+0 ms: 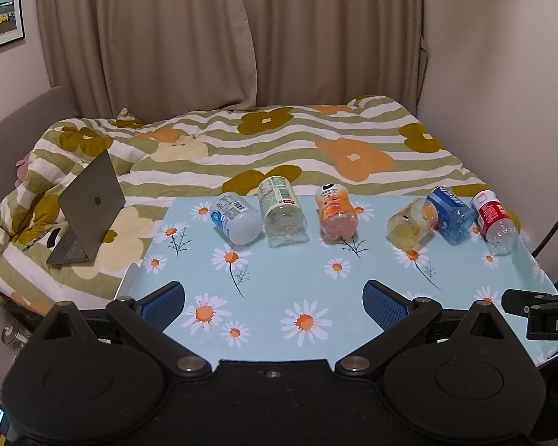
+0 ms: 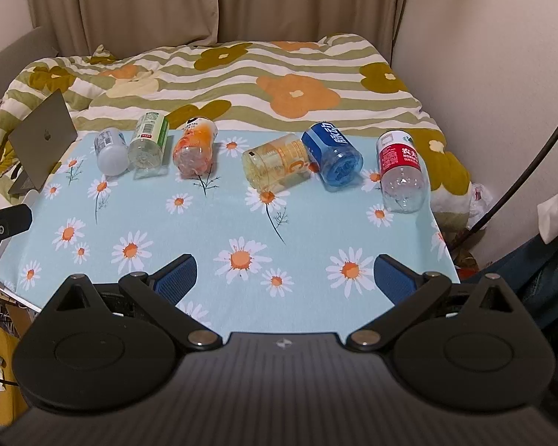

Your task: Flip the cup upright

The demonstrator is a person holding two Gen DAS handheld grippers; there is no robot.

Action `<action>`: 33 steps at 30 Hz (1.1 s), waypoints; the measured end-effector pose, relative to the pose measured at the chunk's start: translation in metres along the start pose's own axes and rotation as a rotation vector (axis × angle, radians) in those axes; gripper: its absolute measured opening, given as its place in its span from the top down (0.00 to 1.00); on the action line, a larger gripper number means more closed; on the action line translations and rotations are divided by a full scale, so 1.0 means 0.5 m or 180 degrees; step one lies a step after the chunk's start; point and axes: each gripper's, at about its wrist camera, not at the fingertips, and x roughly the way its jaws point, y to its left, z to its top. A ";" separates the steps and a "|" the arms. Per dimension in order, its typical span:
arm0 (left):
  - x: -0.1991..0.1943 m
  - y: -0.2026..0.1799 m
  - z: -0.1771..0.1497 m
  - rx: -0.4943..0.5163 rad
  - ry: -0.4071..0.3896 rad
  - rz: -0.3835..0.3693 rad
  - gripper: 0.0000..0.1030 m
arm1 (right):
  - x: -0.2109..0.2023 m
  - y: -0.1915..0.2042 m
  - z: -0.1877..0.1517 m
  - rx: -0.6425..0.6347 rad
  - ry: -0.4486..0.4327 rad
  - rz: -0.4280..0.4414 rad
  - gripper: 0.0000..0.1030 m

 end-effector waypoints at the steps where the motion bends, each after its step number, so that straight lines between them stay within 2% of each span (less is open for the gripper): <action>1: 0.000 0.000 0.000 -0.0001 0.0001 0.0000 0.00 | 0.000 0.000 0.000 0.0000 -0.0002 0.0000 0.00; 33: -0.010 -0.002 0.000 -0.0062 -0.0006 0.0038 0.00 | -0.006 -0.001 0.001 -0.0007 -0.0002 0.0030 0.00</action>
